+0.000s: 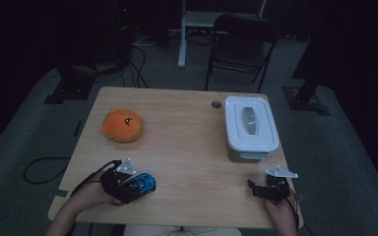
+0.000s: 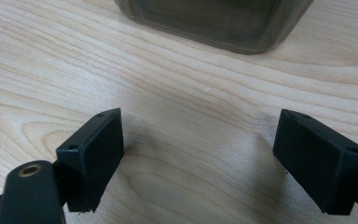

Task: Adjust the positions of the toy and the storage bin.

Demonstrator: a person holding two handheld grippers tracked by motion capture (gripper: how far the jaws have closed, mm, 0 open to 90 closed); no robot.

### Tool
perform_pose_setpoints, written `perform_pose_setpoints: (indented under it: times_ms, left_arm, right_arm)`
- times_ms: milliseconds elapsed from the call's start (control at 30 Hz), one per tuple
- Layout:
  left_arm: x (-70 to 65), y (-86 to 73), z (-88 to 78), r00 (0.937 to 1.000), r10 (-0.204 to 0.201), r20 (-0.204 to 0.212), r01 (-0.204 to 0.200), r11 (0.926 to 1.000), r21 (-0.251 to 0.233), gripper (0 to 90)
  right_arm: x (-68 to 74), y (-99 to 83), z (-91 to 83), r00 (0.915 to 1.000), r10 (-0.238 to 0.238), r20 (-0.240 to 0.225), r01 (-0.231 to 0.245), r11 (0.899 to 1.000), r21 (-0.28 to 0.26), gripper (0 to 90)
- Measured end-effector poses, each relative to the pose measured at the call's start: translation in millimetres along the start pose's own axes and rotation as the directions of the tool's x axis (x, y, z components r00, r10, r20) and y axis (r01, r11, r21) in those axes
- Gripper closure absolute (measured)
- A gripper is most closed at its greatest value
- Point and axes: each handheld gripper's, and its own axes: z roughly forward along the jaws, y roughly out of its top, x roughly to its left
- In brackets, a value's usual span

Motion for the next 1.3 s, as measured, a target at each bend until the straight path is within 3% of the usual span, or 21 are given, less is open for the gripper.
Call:
perform_pose_setpoints:
  times_ms: [100, 233, 333, 400, 433, 567, 600, 633, 733, 800, 933, 967, 1000, 1033, 1067, 1167, 1233, 1300]
  left_arm:
    - [3.1, 1.5, -6.2, 0.9998, 0.011, -0.015, -0.011, 0.9996, -0.026, 16.4]
    - [13.1, 2.1, -11.2, 0.9955, 0.005, -0.095, -0.009, 0.9990, -0.043, 16.5]
    - [23.2, 0.4, -14.0, 0.9930, -0.028, -0.115, 0.020, 0.9975, -0.067, 16.5]
    - [31.5, -2.1, -15.4, 0.9872, -0.050, -0.151, 0.038, 0.9957, -0.084, 16.5]
    - [35.0, -3.1, -15.9, 0.9868, -0.067, -0.147, 0.053, 0.9943, -0.092, 16.5]
    - [51.7, -9.0, -18.3, 0.9739, -0.126, -0.189, 0.102, 0.9857, -0.134, 16.5]
    - [56.8, -11.2, -18.9, 0.9661, -0.150, -0.210, 0.121, 0.9819, -0.146, 16.6]
    - [61.4, -13.3, -19.1, 0.9650, -0.167, -0.202, 0.137, 0.9789, -0.151, 16.5]
    - [72.9, -19.0, -19.7, 0.9485, -0.204, -0.243, 0.171, 0.9738, -0.150, 16.6]
    - [79.2, -22.6, -20.9, 0.9355, -0.236, -0.263, 0.196, 0.9658, -0.169, 16.6]
    - [94.0, -32.2, -21.7, 0.8942, -0.288, -0.343, 0.242, 0.9550, -0.171, 16.6]
    - [99.0, -35.5, -23.1, 0.8822, -0.308, -0.356, 0.259, 0.9493, -0.178, 16.6]
    - [102.1, -37.4, -23.7, 0.8787, -0.326, -0.349, 0.276, 0.9429, -0.186, 16.6]
    - [102.1, -37.4, -23.7, 0.8787, -0.326, -0.349, 0.276, 0.9429, -0.186, 16.6]
    - [110.5, -42.0, -24.1, 0.8637, -0.353, -0.360, 0.292, 0.9322, -0.214, 16.6]
    - [121.6, -44.1, -22.8, 0.8520, -0.375, -0.366, 0.310, 0.9239, -0.225, 17.4]
    - [129.4, -44.3, -23.1, 0.8478, -0.396, -0.353, 0.325, 0.9135, -0.245, 17.4]
    - [137.0, -43.7, -22.6, 0.8373, -0.413, -0.358, 0.340, 0.9065, -0.251, 17.5]
  right_arm:
    - [0.0, 0.0, 0.0, 1.0000, 0.000, 0.000, 0.000, 1.000, 0.000, 15.6]
    - [0.0, 0.0, 0.0, 1.0000, 0.000, 0.000, 0.000, 1.000, 0.000, 15.6]
    - [0.0, 0.0, 0.0, 1.0000, 0.000, 0.000, 0.000, 1.000, 0.000, 15.6]
    - [0.0, 0.0, 0.0, 1.0000, 0.000, 0.000, 0.000, 1.000, 0.000, 15.6]
    - [0.0, 0.0, 0.0, 1.0000, 0.000, 0.000, 0.000, 1.000, 0.000, 15.6]
    - [0.0, 0.0, 0.0, 1.0000, 0.001, 0.000, -0.001, 1.000, 0.000, 15.6]
    - [0.1, 0.0, 0.0, 1.0000, 0.001, 0.000, -0.001, 1.000, 0.000, 15.6]
    - [0.0, 0.0, 0.0, 1.0000, 0.000, 0.000, 0.000, 1.000, 0.000, 15.6]
    - [0.1, 0.0, 0.0, 1.0000, 0.001, 0.000, -0.001, 1.000, 0.000, 15.6]
    - [0.0, 0.0, 0.0, 1.0000, 0.000, 0.000, 0.000, 1.000, 0.000, 15.6]
    - [0.1, 0.0, 0.0, 1.0000, 0.000, 0.000, 0.000, 1.000, 0.000, 15.6]
    - [0.1, 0.0, 0.0, 1.0000, 0.001, 0.000, -0.001, 1.000, 0.000, 15.6]
    - [0.1, 0.0, 0.0, 1.0000, 0.000, 0.000, 0.000, 1.000, 0.000, 15.6]
    - [0.1, 0.0, 0.0, 1.0000, 0.000, 0.000, 0.000, 1.000, 0.000, 15.6]
    - [0.1, 0.0, 0.0, 1.0000, 0.001, 0.000, -0.001, 1.000, 0.000, 15.6]
    - [0.1, 0.0, 0.0, 1.0000, 0.000, 0.000, 0.000, 1.000, 0.000, 15.6]
    - [0.1, 0.0, 0.0, 1.0000, 0.000, 0.000, 0.000, 1.000, 0.000, 15.6]
    - [0.1, 0.0, 0.0, 1.0000, 0.000, 0.000, 0.000, 1.000, 0.000, 15.6]
